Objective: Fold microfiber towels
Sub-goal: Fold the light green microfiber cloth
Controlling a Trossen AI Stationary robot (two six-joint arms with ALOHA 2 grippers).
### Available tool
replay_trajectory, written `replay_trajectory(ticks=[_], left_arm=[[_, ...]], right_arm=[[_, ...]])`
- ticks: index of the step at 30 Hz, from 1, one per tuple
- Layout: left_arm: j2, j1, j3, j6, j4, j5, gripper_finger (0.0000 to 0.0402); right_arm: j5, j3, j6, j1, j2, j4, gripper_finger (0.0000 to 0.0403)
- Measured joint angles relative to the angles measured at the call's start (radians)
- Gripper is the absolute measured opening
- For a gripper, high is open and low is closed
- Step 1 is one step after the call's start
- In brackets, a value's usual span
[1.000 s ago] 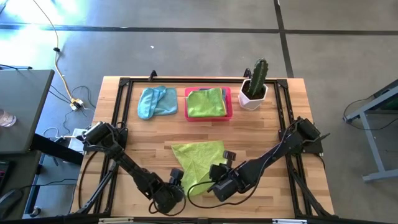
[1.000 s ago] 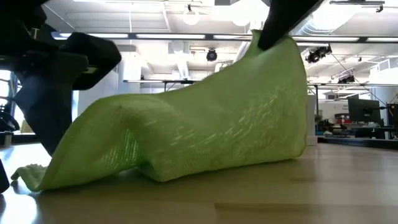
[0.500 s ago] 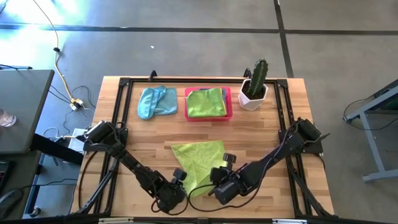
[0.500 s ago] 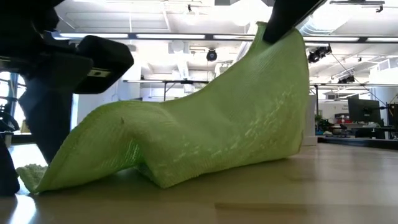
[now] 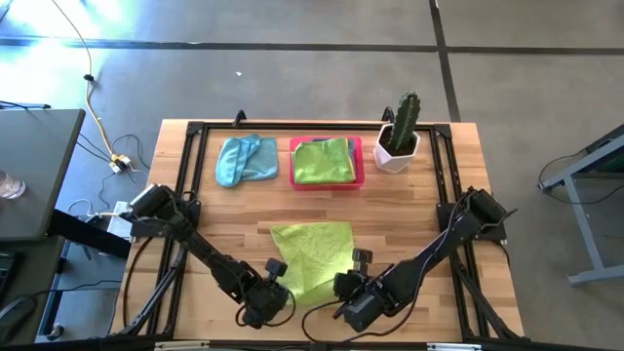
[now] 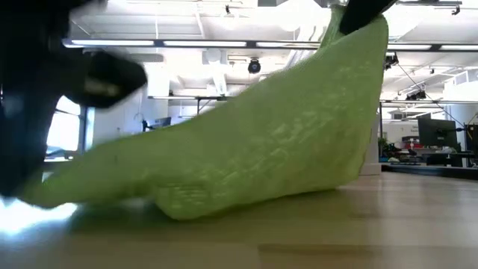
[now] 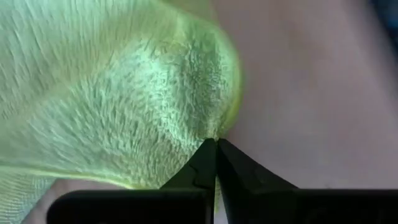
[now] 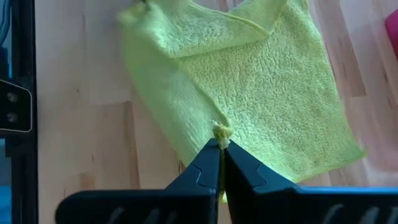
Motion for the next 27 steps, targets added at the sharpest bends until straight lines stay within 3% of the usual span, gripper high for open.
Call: replay_trajectory(ticks=[3, 8, 13, 18, 24, 27], left_arm=[[-0.065, -0.009, 0.030, -0.099, -0.064, 0.076, 0.0001], [-0.083, -0.018, 0.050, -0.292, 0.000, 0.335, 0.0001], [-0.085, -0.028, 0.054, -0.360, 0.143, 0.422, 0.0001], [-0.085, -0.006, 0.055, -0.300, 0.054, 0.377, 0.0001], [-0.078, 0.033, 0.054, -0.271, -0.210, 0.168, 0.0001], [-0.078, 0.053, 0.055, -0.281, -0.288, 0.128, 0.0001]], right_arm=[[-0.003, 0.000, -0.058, 0.005, 0.000, 0.001, 0.0000], [-0.041, 0.000, -0.128, 0.010, 0.000, 0.026, 0.0000], [-0.043, -0.001, -0.137, 0.010, 0.000, 0.048, 0.0000], [-0.035, -0.004, -0.093, 0.002, 0.000, 0.043, 0.0000], [0.038, -0.017, -0.090, -0.028, 0.000, 0.038, 0.0000], [0.079, -0.053, -0.100, -0.062, 0.000, 0.044, 0.0000]])
